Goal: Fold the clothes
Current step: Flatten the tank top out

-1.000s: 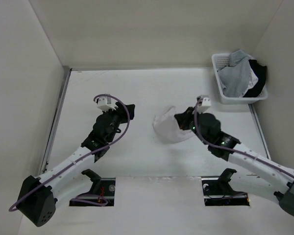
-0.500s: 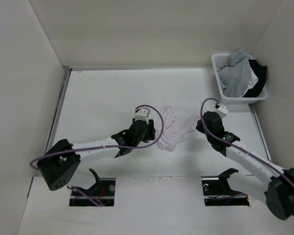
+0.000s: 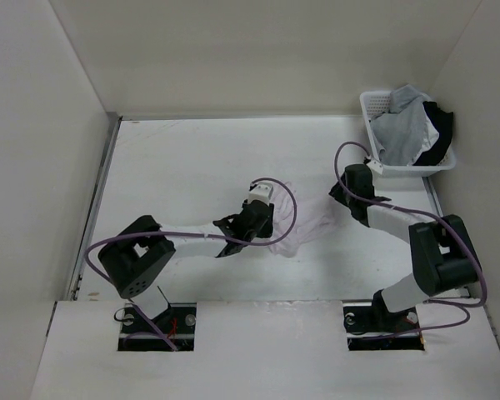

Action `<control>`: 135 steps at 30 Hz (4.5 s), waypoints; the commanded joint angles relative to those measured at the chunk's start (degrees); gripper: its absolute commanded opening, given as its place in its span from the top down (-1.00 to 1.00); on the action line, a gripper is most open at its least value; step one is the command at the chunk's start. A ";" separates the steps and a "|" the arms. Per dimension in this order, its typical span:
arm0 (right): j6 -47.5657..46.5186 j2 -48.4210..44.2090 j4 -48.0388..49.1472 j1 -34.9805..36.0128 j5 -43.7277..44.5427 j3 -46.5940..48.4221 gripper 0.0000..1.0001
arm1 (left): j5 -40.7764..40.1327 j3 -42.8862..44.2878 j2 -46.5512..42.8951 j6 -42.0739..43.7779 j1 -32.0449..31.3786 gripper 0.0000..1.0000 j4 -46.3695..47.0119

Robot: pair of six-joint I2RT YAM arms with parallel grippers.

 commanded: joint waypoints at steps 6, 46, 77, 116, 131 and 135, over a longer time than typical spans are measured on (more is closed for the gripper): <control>1.82 3.81 5.44 -0.45 -2.94 3.57 0.47 | 1.72 2.44 1.31 -0.49 1.86 0.73 2.69; 6.31 -19.22 -10.83 62.06 5.32 -0.74 0.08 | 24.49 11.07 -2.11 -23.26 46.95 0.34 17.37; 17.04 3.65 -3.89 55.82 -2.60 -0.56 0.96 | -4.44 -14.70 -15.22 -16.23 39.57 0.14 -11.82; 4.10 -32.75 -7.83 24.33 -1.88 -11.37 0.98 | 1.98 5.13 3.50 -16.06 27.86 0.81 -5.57; 6.66 -30.73 -5.82 30.06 -2.32 -14.10 0.97 | -0.84 -18.11 -22.03 -15.16 26.91 0.40 -13.38; 6.04 -30.03 -4.50 29.70 -2.76 -13.92 0.97 | 2.16 -21.82 -28.65 -19.39 26.12 0.35 -18.40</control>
